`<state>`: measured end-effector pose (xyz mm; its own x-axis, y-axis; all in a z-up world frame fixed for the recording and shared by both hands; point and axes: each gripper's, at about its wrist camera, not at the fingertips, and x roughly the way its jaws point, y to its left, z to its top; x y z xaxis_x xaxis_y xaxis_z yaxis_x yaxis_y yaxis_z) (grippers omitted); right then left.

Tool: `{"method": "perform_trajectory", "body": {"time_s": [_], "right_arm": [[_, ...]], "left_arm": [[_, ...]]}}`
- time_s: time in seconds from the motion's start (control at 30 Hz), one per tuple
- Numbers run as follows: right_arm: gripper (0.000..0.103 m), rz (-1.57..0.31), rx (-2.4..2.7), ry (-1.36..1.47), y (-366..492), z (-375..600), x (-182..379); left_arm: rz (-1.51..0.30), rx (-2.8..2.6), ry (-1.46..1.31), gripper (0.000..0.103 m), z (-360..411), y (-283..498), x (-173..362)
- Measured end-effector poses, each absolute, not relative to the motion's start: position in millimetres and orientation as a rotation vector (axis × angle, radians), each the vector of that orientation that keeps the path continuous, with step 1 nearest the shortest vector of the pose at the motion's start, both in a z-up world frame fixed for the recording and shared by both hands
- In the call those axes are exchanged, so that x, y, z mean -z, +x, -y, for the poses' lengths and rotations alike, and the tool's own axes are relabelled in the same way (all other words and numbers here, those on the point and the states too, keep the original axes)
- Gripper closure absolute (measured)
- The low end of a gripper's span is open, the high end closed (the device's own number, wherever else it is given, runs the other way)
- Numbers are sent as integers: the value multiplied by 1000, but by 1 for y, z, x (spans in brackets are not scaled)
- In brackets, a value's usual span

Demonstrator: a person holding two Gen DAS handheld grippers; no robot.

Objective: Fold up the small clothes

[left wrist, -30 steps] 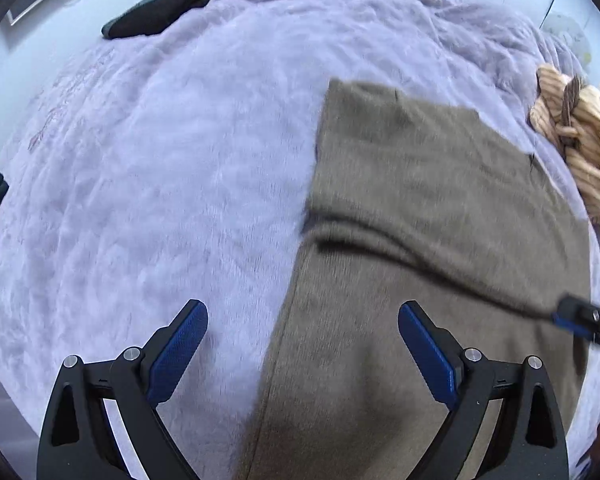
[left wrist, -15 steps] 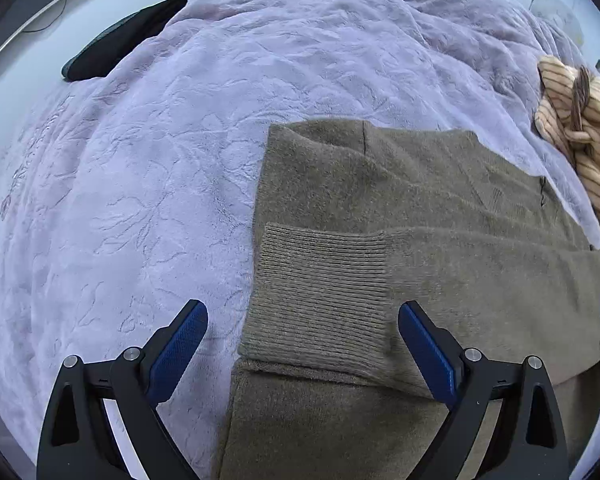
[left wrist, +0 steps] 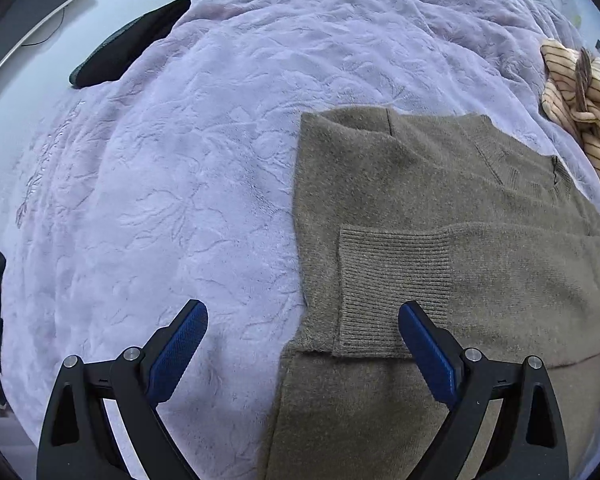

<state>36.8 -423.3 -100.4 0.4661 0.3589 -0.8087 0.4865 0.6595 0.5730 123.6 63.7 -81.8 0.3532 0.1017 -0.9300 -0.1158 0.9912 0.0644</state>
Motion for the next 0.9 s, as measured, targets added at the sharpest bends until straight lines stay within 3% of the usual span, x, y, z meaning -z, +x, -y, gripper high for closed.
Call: {"method": "perform_trajectory", "body": {"time_s": [0.17, 0.53, 0.6, 0.7, 0.9], "right_arm": [[81, -1102, 28, 823, 70, 416, 80], [83, -1187, 214, 466, 153, 418, 112], [70, -1185, 323, 498, 147, 442, 113], [68, -1180, 327, 629, 128, 467, 107], [48, -1233, 263, 613, 84, 460, 91]], "left_arm": [[-1213, -109, -20, 6, -52, 134, 86], [-1277, -102, -82, 6, -54, 136, 119], [-1276, -109, -51, 6, -55, 133, 115], [-1269, -115, -20, 6, -55, 127, 105], [-1296, -112, -17, 6, -49, 110, 94]]}}
